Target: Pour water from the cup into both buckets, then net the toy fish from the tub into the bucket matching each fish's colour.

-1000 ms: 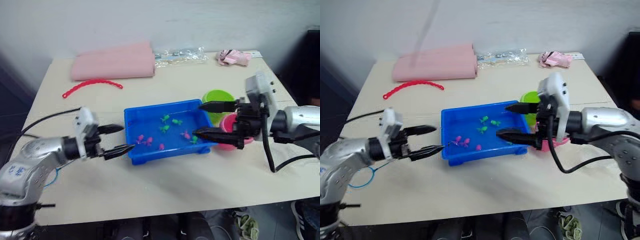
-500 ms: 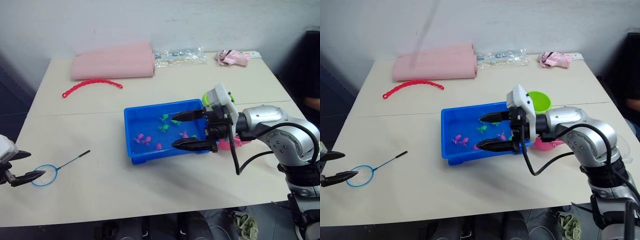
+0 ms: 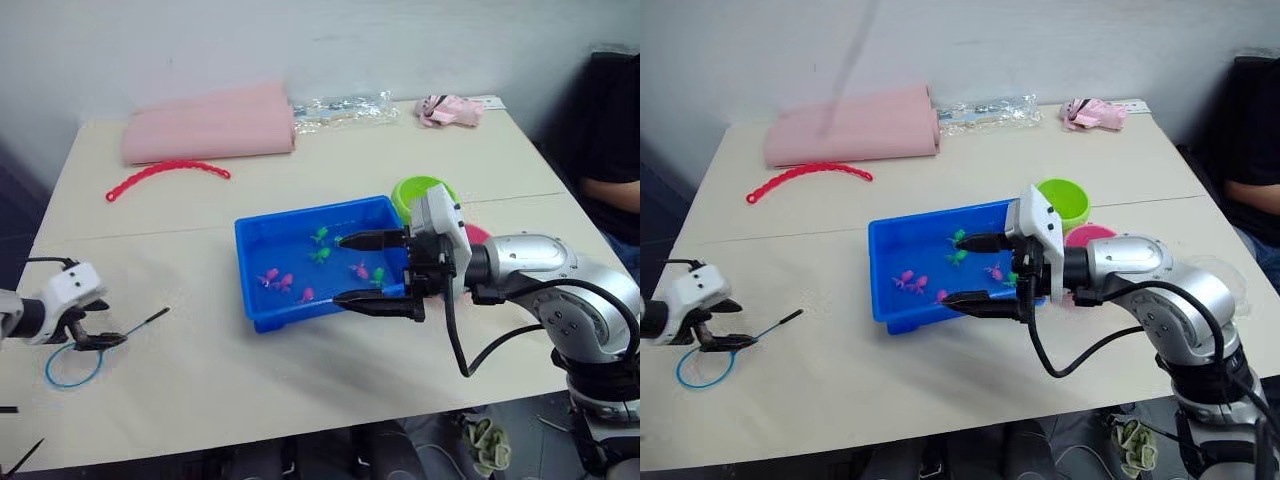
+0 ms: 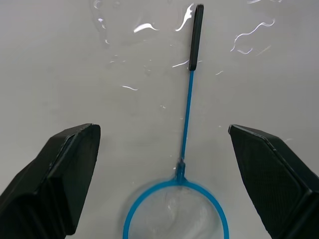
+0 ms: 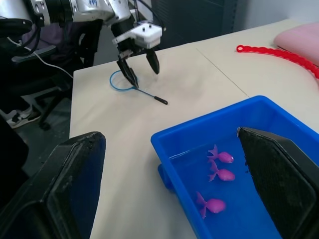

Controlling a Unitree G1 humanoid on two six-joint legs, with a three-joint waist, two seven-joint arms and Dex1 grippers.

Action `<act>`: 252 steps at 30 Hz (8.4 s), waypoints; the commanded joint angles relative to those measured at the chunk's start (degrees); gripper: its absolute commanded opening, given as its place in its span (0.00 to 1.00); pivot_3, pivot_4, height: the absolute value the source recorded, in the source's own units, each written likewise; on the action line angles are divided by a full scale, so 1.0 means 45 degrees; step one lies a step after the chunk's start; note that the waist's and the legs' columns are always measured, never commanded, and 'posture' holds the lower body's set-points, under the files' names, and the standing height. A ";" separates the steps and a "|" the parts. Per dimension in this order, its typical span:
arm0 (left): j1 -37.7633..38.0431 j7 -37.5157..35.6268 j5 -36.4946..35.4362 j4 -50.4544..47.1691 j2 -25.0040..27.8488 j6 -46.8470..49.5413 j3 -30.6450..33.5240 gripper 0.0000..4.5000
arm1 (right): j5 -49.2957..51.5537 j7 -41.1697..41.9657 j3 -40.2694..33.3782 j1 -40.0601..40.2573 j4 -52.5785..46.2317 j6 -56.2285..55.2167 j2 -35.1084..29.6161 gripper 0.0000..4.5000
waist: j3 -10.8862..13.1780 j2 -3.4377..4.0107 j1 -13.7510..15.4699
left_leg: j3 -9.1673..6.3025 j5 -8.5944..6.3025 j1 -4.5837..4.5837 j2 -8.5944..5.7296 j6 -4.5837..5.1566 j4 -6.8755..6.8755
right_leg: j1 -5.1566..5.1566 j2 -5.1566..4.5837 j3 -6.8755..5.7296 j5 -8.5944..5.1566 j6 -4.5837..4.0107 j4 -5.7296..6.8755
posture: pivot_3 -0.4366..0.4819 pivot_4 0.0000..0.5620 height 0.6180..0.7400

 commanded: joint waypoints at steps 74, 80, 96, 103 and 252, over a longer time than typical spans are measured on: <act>-0.7046 -0.2770 -0.2503 -0.8359 -0.4187 0.3154 -0.3356 0.00 | -0.5732 0.2491 0.4393 -0.5709 0.3225 -0.0282 0.0781 0.03 | -0.0008 -0.0021 0.0044 | -0.0053 -0.0005 -0.0179 0.0030 0.0049 0.0247 | -0.0124 0.0010 0.0007 -0.0005 -0.0008 0.0187 | 0.48 0.27 0.98; -0.7088 -0.2569 -0.2389 -0.8239 -0.4268 0.3088 -0.3436 0.00 | -0.5959 0.2776 0.4387 -0.5778 0.3291 -0.0384 0.0832 0.03 | -0.0008 -0.0021 0.0042 | -0.0053 -0.0005 -0.0179 0.0028 0.0049 0.0247 | -0.0125 0.0010 0.0008 -0.0005 -0.0007 0.0187 | 0.48 0.27 0.98; -0.7156 -0.2510 -0.1920 -0.7927 -0.4592 0.2545 -0.3624 0.00 | -0.6187 0.2523 0.4406 -0.5979 0.2979 0.0231 0.1091 0.48 | -0.0008 -0.0021 0.0040 | -0.0054 -0.0004 -0.0179 0.0027 0.0049 0.0250 | -0.0124 0.0010 0.0008 -0.0005 -0.0008 0.0190 | 0.48 0.27 0.98; -0.7268 -0.2447 -0.1892 -0.7788 -0.4734 0.2516 -0.3532 0.00 | -0.6514 0.2488 0.4536 -0.5902 0.3065 0.0102 0.1144 0.01 | -0.0008 -0.0021 0.0037 | -0.0054 -0.0004 -0.0179 0.0018 0.0048 0.0250 | -0.0124 0.0010 0.0007 -0.0005 -0.0007 0.0192 | 0.48 0.27 0.98; -0.5542 -0.0010 -0.6793 -0.7231 -0.8048 0.4086 -0.1369 1.00 | -1.7340 -0.4549 -1.1602 1.3288 0.1430 -1.7011 -0.4666 0.00 | 0.0004 0.0016 0.0525 | -0.0143 0.0012 0.0057 -0.0020 0.0077 0.0204 | 0.0228 -0.0027 -0.0034 0.0042 0.0080 -0.0055 | 0.48 0.27 0.98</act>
